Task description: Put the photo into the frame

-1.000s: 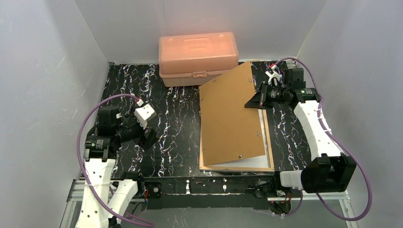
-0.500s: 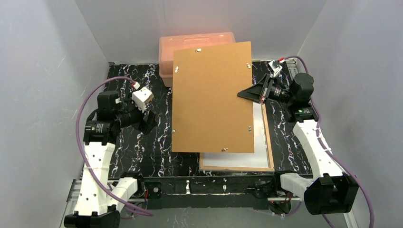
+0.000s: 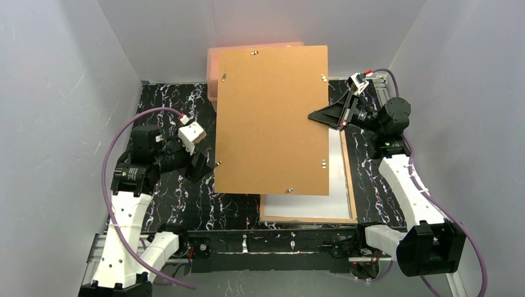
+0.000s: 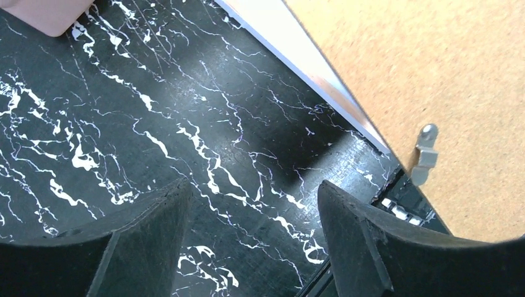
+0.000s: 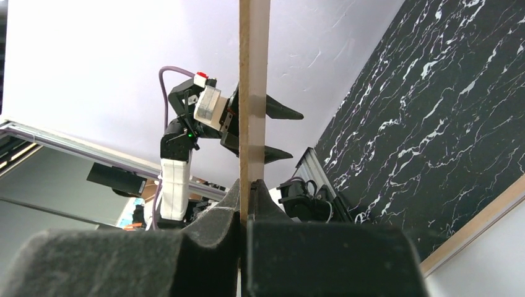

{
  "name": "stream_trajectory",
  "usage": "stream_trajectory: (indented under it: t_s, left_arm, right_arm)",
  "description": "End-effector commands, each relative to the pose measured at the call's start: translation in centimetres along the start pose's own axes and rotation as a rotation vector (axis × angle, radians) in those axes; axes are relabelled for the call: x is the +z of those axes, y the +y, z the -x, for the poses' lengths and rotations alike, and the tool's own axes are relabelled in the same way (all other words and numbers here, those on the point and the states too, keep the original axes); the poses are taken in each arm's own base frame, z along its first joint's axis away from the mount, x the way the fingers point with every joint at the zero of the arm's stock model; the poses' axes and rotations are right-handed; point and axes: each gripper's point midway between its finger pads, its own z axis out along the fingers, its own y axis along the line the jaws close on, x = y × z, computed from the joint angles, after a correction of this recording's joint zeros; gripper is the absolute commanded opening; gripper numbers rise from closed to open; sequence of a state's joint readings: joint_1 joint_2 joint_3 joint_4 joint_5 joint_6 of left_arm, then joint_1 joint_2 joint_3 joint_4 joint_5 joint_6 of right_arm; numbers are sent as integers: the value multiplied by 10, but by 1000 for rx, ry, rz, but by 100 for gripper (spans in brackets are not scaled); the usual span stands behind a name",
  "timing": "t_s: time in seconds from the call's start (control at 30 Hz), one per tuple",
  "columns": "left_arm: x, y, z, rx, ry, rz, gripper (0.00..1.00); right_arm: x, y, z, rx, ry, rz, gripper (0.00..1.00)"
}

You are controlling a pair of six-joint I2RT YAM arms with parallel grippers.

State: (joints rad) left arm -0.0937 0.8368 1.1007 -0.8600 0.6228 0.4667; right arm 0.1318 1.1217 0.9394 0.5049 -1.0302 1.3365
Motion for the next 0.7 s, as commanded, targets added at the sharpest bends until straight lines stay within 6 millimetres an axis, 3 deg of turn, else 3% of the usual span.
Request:
stream_trajectory:
  t_s: [0.0, 0.27, 0.67]
  left_arm:
    - [3, -5, 2, 30, -7, -18, 72]
    - [8, 22, 15, 74, -9, 109, 69]
    - [6, 12, 12, 90, 8, 118, 69]
  right_arm:
    - [3, 13, 3, -48, -12, 47, 1]
    - [11, 4, -2, -16, 3, 29, 1]
    - [31, -12, -4, 34, -4, -6, 1]
